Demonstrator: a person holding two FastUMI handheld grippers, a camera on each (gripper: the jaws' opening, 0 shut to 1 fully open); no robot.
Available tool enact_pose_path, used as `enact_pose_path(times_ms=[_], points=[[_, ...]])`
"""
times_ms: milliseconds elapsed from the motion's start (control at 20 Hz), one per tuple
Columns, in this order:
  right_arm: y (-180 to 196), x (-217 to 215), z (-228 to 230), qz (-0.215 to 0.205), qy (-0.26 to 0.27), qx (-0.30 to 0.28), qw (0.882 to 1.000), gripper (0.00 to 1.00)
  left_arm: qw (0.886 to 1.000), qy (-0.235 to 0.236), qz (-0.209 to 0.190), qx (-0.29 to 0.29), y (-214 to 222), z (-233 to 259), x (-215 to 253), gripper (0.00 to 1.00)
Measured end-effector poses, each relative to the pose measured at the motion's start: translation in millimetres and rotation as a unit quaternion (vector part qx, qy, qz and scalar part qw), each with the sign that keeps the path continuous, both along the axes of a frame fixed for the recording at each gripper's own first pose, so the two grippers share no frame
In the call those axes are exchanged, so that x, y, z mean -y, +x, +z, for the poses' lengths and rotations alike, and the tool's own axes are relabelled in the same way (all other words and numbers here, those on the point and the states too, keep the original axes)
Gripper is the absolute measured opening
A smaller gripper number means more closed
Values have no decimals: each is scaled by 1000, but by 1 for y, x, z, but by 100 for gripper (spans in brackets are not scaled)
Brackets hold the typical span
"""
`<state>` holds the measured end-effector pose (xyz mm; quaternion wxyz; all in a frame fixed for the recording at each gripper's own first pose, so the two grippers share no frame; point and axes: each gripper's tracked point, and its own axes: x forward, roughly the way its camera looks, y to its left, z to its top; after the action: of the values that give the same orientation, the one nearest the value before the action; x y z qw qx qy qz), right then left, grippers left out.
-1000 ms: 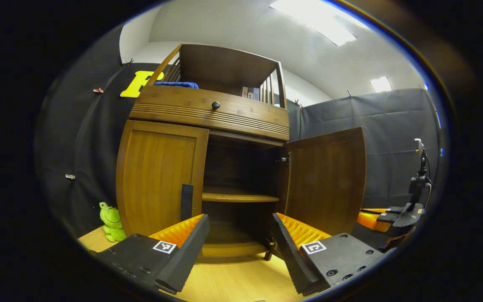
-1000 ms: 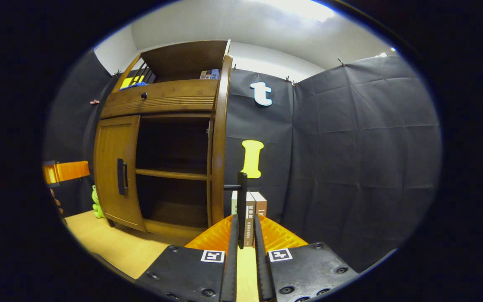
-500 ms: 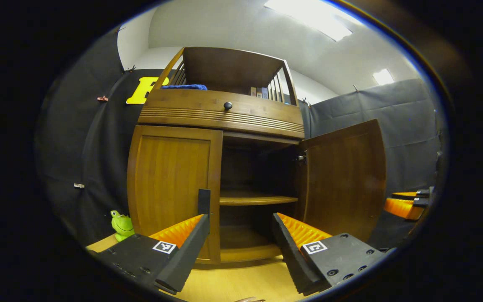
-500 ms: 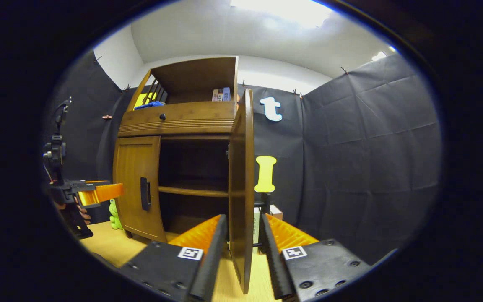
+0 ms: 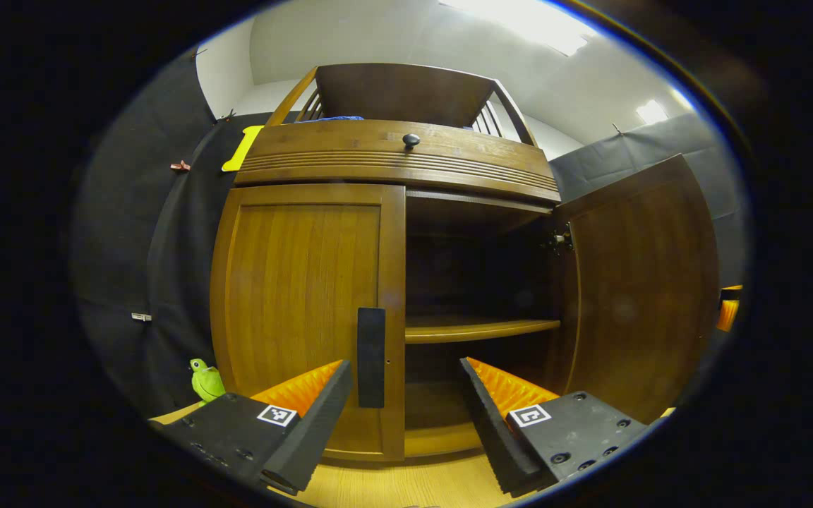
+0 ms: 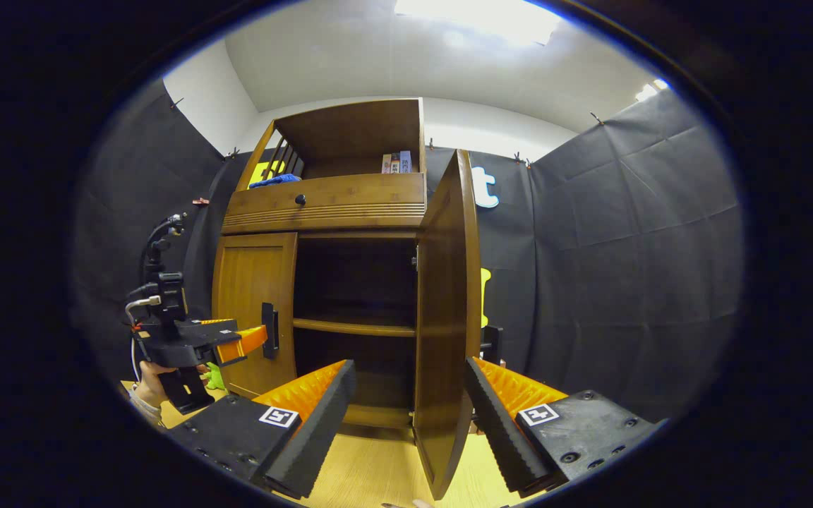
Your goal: Open the right door of the double-door shoe cabinet with the right hand, and open the left door with the left hand.
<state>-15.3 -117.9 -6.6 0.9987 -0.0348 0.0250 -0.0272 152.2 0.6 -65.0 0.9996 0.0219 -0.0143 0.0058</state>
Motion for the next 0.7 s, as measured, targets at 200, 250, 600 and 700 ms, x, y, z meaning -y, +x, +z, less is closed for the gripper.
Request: enact_pose_path(times_ms=[200, 250, 600, 700], points=[[1, 2, 9, 0, -1, 21, 1000, 97, 1000, -7, 18, -2, 31, -10, -16, 94], [1, 4, 10, -2, -1, 22, 1000, 97, 1000, -7, 21, -6, 38, -15, -20, 94], [-1, 23, 14, -27, -18, 28, 999, 97, 998, -41, 35, -21, 77, -41, -43, 87], [-3, 25, 14, -30, -20, 27, 999, 97, 998, -50, 38, -15, 80, -40, -49, 73]])
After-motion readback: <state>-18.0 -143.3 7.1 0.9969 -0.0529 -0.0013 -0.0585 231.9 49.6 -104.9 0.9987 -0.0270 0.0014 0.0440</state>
